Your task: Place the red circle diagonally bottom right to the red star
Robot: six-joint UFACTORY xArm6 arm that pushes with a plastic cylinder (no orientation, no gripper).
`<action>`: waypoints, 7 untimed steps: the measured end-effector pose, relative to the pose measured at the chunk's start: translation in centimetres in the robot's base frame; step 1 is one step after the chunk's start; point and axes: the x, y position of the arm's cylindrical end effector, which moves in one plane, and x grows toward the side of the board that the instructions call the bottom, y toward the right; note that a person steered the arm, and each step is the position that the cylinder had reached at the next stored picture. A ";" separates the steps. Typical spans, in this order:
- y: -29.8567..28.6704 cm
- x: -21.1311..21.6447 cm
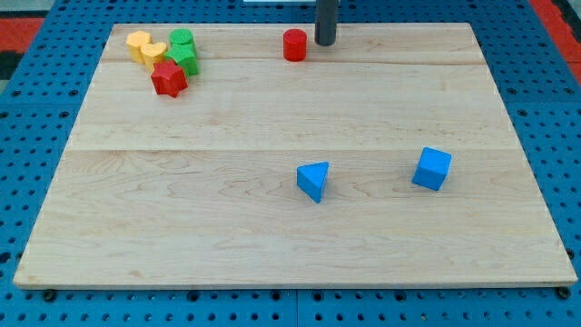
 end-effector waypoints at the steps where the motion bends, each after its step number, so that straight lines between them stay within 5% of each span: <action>1: -1.0 0.3; 2: -4.3 5.3; 4: -5.6 3.7; 5: -10.7 3.9; 7: -15.1 9.2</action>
